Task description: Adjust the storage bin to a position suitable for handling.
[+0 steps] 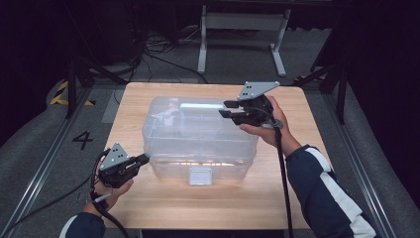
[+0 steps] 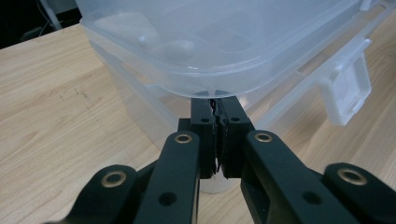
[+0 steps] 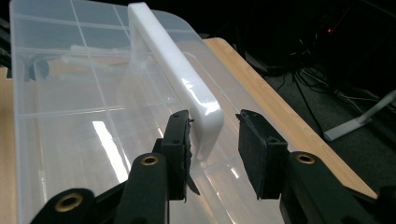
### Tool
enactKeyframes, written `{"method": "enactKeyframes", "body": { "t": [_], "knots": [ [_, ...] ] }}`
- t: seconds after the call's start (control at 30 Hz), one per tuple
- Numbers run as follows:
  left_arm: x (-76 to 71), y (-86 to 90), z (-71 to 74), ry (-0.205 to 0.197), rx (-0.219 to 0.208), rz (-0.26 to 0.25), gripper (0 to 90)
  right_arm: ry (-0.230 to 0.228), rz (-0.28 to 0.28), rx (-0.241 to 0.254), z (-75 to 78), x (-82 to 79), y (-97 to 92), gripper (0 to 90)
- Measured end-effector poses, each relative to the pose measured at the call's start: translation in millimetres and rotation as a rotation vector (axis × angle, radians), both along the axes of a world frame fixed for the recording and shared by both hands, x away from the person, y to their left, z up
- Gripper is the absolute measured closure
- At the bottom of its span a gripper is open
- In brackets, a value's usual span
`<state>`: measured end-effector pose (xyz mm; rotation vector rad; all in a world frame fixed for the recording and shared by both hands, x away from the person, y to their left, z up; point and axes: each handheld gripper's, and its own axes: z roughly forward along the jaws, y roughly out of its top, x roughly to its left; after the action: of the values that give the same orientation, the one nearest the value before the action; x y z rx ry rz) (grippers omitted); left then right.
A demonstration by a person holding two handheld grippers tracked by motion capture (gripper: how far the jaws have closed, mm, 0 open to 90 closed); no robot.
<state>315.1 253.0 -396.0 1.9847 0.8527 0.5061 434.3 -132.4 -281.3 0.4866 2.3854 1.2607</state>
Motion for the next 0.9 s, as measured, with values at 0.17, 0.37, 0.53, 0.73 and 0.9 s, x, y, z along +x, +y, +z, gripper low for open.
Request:
{"method": "enactKeyframes", "body": {
  "t": [0.17, 0.37, 0.53, 0.73, 0.9],
  "knots": [
    [0.0, 0.1, 1.2, -0.004, 0.011, 0.0, 86.9, -0.025, -0.039, 0.055, 6.7, -5.3, -24.7, 60.6],
    [-0.1, -0.2, 2.4, -0.009, 0.008, 0.0, 86.9, -0.039, -0.105, 0.083, 3.2, -11.0, -61.7, 57.1],
    [-0.2, 0.5, 6.7, -0.028, 0.004, 0.002, 86.5, -0.037, -0.177, 0.105, -13.4, -14.6, -99.1, 54.4],
    [0.2, 1.5, 10.1, -0.039, 0.003, 0.002, 86.6, -0.048, -0.216, 0.069, -36.6, -23.0, -118.2, 52.7],
    [1.3, 2.2, 13.8, -0.05, -0.01, 0.0, 86.0, -0.034, -0.224, 0.091, -61.3, -31.0, -127.8, 50.5]
  ]
}}
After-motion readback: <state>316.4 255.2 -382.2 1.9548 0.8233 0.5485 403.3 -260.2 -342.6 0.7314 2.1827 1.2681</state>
